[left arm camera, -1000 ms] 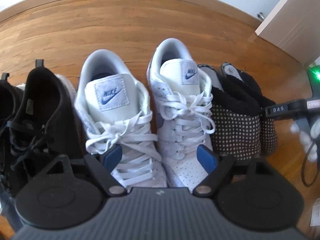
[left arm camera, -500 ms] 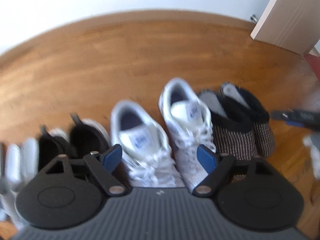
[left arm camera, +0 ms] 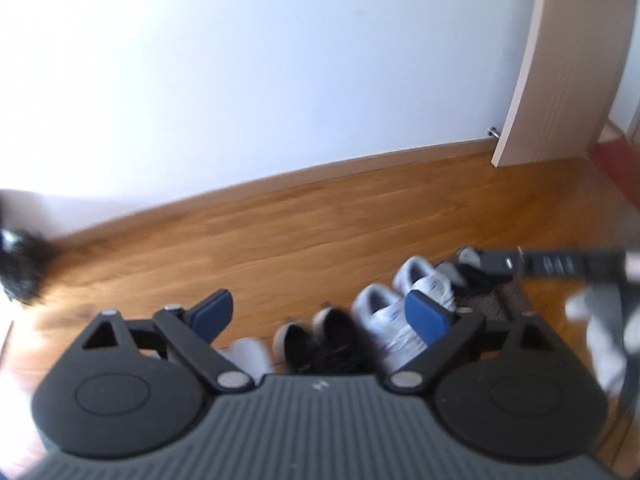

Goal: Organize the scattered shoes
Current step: 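Move both tools away from the row toward the grey slides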

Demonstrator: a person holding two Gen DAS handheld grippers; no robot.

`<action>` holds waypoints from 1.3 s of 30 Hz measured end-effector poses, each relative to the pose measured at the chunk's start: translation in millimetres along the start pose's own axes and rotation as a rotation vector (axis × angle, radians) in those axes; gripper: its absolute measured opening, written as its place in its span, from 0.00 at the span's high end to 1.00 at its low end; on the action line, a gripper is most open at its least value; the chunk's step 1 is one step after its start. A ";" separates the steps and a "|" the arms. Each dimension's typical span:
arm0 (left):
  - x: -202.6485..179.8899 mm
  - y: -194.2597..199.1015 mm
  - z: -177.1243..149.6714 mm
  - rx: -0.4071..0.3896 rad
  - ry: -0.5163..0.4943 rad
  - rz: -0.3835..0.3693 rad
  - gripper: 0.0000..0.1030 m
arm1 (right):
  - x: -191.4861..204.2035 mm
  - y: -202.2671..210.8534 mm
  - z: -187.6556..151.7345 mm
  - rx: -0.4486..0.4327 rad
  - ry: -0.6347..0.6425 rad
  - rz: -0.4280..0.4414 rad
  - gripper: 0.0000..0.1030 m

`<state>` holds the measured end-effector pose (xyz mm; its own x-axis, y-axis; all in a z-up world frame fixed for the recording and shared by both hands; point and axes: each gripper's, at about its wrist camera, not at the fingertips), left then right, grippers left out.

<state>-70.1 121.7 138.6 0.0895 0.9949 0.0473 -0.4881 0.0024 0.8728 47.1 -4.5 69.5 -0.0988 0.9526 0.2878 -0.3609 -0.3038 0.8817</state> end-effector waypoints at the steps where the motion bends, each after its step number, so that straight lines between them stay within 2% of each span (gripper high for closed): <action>1: 14.3 13.6 -17.2 -0.023 0.021 0.002 0.04 | 19.7 8.8 -11.7 -0.002 -0.001 -0.008 0.04; 4: 36.4 25.8 -46.5 -0.051 0.052 0.004 0.04 | 63.3 26.9 -44.8 0.006 -0.003 -0.011 0.04; 6: 49.3 27.3 -65.8 -0.054 0.064 0.009 0.04 | 79.1 29.2 -63.6 0.012 -0.002 0.006 0.04; 7: 54.5 24.8 -75.8 -0.049 0.072 0.036 0.04 | 92.2 29.4 -79.1 0.015 -0.015 -0.007 0.04; 10: 59.4 20.6 -82.4 -0.012 0.100 0.090 0.04 | 115.1 22.5 -107.8 0.045 0.030 -0.055 0.03; 13: 61.5 29.4 -78.5 -0.036 0.132 0.057 0.04 | 124.4 20.4 -118.7 0.077 0.069 -0.061 0.02; 16: 67.6 34.6 -81.3 -0.054 0.145 0.053 0.04 | 124.5 28.1 -127.2 0.105 0.017 0.016 0.01; 18: 79.7 32.1 -86.2 -0.039 0.163 0.051 0.04 | 128.4 30.2 -128.5 0.128 -0.012 0.065 0.01; 21: 103.7 28.7 -99.8 0.003 0.212 0.043 0.04 | 137.2 24.6 -128.4 0.131 -0.025 0.069 0.01; 24: 124.9 25.5 -109.8 0.027 0.247 0.069 0.04 | 149.8 11.2 -127.5 0.135 -0.055 0.094 0.01; 26: 139.4 25.7 -116.4 0.042 0.272 0.109 0.04 | 159.0 6.5 -125.0 0.142 -0.124 0.124 0.01; 28: 155.3 24.6 -122.4 0.068 0.301 0.134 0.04 | 170.0 -3.1 -115.8 0.124 -0.124 0.108 0.01; 29: 168.5 27.0 -125.7 0.114 0.322 0.146 0.04 | 177.8 -7.1 -112.3 0.111 -0.100 0.081 0.01; 31: 184.4 37.7 -129.0 0.115 0.350 0.136 0.04 | 189.9 -16.5 -104.3 0.111 -0.072 0.046 0.01; 33: 206.0 51.4 -132.1 0.094 0.378 0.107 0.00 | 197.1 -27.4 -98.1 0.175 -0.065 0.109 0.01; 36: 228.8 49.3 -137.1 0.070 0.421 0.155 0.00 | 214.1 -54.2 -85.5 0.312 -0.059 0.201 0.01; 39: 237.9 35.1 -146.0 0.099 0.523 0.220 0.02 | 237.3 -73.4 -74.2 0.361 0.000 0.173 0.02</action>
<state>-192.6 373.3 109.6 -0.4584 0.8887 0.0087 -0.3607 -0.1950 0.9121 -18.6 245.1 45.3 -0.1301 0.8867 0.4437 0.0103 -0.4463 0.8948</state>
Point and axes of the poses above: each gripper's, at about its wrist camera, not at the fingertips, and y roughly against the way its jaws point, x to its left, z to its top, and after that the axes turned 15 degrees about x, right-handed
